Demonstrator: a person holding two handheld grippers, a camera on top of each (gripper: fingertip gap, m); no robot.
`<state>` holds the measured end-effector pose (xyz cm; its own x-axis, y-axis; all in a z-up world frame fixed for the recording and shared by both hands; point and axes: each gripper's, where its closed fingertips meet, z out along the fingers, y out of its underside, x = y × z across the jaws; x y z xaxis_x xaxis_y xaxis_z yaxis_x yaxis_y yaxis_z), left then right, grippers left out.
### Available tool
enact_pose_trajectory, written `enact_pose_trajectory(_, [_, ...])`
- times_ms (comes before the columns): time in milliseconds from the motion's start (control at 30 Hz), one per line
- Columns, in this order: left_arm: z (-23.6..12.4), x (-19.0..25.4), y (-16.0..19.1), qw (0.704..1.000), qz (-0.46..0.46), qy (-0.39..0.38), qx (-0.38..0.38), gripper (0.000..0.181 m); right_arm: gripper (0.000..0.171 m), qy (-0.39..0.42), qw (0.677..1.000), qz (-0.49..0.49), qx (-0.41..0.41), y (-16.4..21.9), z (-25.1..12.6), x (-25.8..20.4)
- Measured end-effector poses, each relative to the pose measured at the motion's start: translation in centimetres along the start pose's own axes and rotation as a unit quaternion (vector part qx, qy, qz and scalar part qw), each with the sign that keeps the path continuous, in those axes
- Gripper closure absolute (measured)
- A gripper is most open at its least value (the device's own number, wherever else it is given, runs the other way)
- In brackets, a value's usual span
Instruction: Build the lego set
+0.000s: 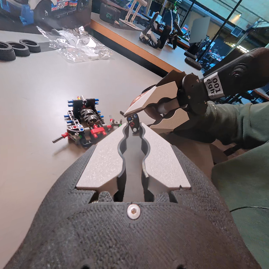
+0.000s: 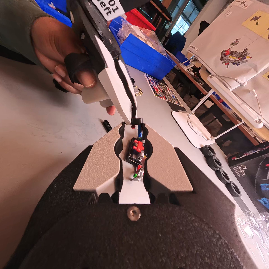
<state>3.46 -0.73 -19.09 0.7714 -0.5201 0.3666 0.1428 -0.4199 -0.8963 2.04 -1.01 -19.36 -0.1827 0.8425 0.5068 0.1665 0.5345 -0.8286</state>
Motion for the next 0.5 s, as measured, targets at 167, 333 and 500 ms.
enact_pose_trajectory(167, [-0.1, -0.2, 0.0, 0.999, 0.039, -0.015, -0.007, 0.170, 0.155, 0.001, 1.000, -0.002, -0.004, 0.2, 0.0, 0.1])
enact_pose_trajectory(333, [-0.7, -0.8, -0.1, 0.995, 0.088, -0.033, -0.022, 0.170, 0.167, 0.003, 1.000, -0.002, -0.005, 0.5, -0.2, 0.4])
enact_pose_trajectory(500, [-0.7, -1.2, 0.3, 0.990, 0.130, -0.044, -0.039, 0.170, 0.167, -0.005, 1.000, -0.006, -0.013, 0.8, -0.2, 0.1])
